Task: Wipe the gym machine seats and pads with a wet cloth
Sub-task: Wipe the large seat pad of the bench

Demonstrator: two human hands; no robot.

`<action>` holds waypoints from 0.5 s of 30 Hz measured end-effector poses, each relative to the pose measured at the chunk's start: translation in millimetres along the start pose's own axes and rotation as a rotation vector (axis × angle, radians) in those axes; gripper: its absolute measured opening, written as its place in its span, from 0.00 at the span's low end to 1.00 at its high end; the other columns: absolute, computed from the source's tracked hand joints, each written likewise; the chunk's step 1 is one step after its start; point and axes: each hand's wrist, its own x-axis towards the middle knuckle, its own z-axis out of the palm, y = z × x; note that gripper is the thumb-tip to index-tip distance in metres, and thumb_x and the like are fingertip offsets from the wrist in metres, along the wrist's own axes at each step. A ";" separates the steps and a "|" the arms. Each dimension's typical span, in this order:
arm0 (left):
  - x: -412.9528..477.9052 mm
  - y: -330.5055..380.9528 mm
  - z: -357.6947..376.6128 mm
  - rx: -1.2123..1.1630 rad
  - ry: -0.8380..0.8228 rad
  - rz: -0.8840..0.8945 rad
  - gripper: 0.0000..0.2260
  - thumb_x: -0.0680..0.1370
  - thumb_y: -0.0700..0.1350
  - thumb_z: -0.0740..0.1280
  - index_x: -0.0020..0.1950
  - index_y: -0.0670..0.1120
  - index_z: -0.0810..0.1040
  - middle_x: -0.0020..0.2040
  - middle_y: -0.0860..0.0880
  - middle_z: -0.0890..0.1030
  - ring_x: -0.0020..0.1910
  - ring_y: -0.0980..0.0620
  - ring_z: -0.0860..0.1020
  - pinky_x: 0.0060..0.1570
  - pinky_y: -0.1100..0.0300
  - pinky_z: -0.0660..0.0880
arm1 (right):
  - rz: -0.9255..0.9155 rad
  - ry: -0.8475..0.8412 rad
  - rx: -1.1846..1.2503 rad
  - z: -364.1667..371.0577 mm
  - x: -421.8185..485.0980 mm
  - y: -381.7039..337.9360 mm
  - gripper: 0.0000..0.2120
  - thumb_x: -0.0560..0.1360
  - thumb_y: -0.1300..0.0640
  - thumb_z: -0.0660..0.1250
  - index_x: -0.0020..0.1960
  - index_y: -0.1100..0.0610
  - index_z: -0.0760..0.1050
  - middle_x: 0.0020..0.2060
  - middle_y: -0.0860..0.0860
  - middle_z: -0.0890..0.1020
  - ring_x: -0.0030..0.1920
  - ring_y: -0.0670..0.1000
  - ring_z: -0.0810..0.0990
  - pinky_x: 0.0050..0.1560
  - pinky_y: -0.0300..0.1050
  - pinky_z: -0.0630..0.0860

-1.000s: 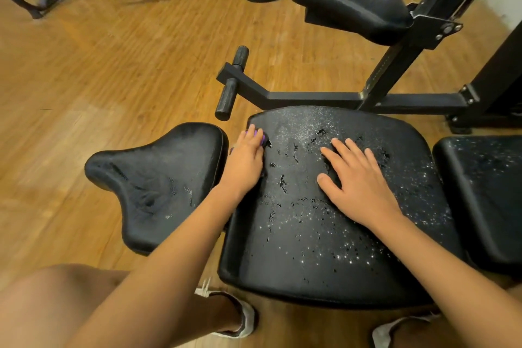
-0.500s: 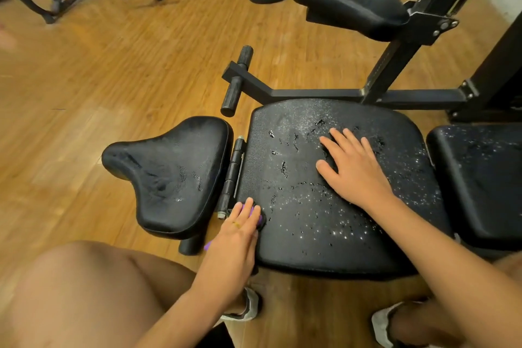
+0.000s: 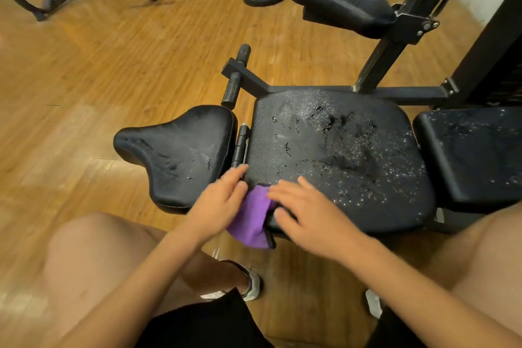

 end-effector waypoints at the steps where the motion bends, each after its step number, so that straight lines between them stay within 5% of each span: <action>1: 9.5 -14.1 -7.6 0.058 0.036 -0.020 0.19 0.84 0.44 0.59 0.76 0.46 0.68 0.74 0.45 0.71 0.73 0.47 0.68 0.69 0.59 0.62 | -0.017 -0.032 -0.021 8.3 -5.3 -12.1 0.22 0.79 0.51 0.57 0.72 0.55 0.70 0.71 0.49 0.72 0.74 0.48 0.64 0.77 0.48 0.47; 4: 39.7 -59.0 -26.7 0.254 0.078 -0.070 0.19 0.83 0.42 0.59 0.74 0.42 0.68 0.76 0.43 0.67 0.77 0.43 0.62 0.74 0.50 0.58 | 0.038 -0.044 -0.121 23.7 -3.4 -32.0 0.26 0.79 0.41 0.56 0.71 0.55 0.69 0.70 0.50 0.72 0.73 0.49 0.64 0.77 0.45 0.47; 8: 53.6 -80.2 -29.9 0.433 0.114 0.009 0.20 0.83 0.43 0.57 0.74 0.41 0.68 0.77 0.43 0.66 0.77 0.41 0.62 0.72 0.43 0.59 | 0.116 0.024 -0.346 36.5 13.9 -52.8 0.34 0.71 0.30 0.55 0.61 0.57 0.74 0.53 0.55 0.78 0.57 0.57 0.75 0.71 0.55 0.64; 10: 51.3 -79.6 -24.9 0.492 0.163 0.030 0.21 0.81 0.45 0.55 0.73 0.41 0.69 0.75 0.42 0.68 0.75 0.41 0.64 0.70 0.43 0.62 | 0.131 0.001 -0.450 48.6 21.1 -62.8 0.33 0.70 0.32 0.61 0.60 0.59 0.72 0.52 0.58 0.76 0.54 0.60 0.73 0.65 0.57 0.69; 13: 53.0 -78.5 -24.2 0.527 0.184 0.041 0.21 0.81 0.47 0.54 0.71 0.40 0.70 0.74 0.42 0.70 0.73 0.41 0.67 0.68 0.43 0.65 | 0.178 -0.045 -0.530 67.1 31.7 -65.1 0.34 0.69 0.42 0.70 0.67 0.63 0.71 0.63 0.63 0.75 0.63 0.63 0.73 0.67 0.58 0.70; 15: 58.9 -77.4 -26.7 0.539 0.177 0.051 0.20 0.81 0.48 0.54 0.70 0.40 0.70 0.73 0.42 0.70 0.73 0.42 0.66 0.68 0.43 0.64 | 0.116 0.052 -0.549 75.2 33.8 -57.4 0.25 0.73 0.54 0.65 0.68 0.64 0.73 0.66 0.63 0.75 0.67 0.63 0.74 0.68 0.56 0.71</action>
